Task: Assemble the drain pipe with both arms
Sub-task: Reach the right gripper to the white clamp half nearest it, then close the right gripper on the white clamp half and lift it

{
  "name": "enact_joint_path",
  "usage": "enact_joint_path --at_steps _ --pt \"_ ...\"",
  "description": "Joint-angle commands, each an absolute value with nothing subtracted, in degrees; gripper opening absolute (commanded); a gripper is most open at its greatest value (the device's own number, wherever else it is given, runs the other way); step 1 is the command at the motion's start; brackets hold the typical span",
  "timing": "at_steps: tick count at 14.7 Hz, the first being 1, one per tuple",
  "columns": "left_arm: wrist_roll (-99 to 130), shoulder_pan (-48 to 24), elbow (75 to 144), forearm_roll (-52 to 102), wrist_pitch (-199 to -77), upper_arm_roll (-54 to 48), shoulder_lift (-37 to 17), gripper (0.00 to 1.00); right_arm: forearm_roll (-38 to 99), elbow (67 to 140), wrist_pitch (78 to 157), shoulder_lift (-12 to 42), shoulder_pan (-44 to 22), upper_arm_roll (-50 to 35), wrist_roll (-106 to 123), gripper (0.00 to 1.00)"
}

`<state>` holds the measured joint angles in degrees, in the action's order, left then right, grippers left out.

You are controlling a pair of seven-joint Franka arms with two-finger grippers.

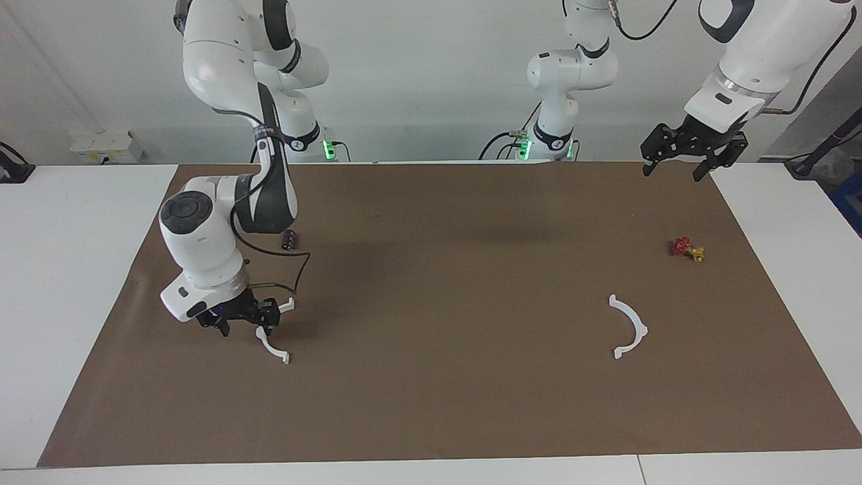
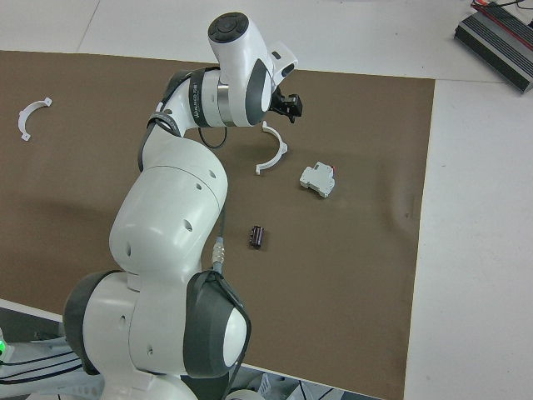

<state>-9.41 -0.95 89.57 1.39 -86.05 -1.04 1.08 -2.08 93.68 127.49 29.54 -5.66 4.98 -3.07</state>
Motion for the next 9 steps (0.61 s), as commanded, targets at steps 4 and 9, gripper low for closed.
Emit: enact_joint_path --at_steps 4,9 --pt "-9.58 -0.35 90.09 0.62 -85.61 -1.41 1.67 1.0 0.53 99.58 128.85 27.51 -5.36 4.48 -5.71 0.78" --pt "-9.58 -0.35 90.09 0.62 -85.61 -1.41 1.67 1.0 0.53 100.02 129.11 27.51 -5.36 4.48 -5.89 0.62"
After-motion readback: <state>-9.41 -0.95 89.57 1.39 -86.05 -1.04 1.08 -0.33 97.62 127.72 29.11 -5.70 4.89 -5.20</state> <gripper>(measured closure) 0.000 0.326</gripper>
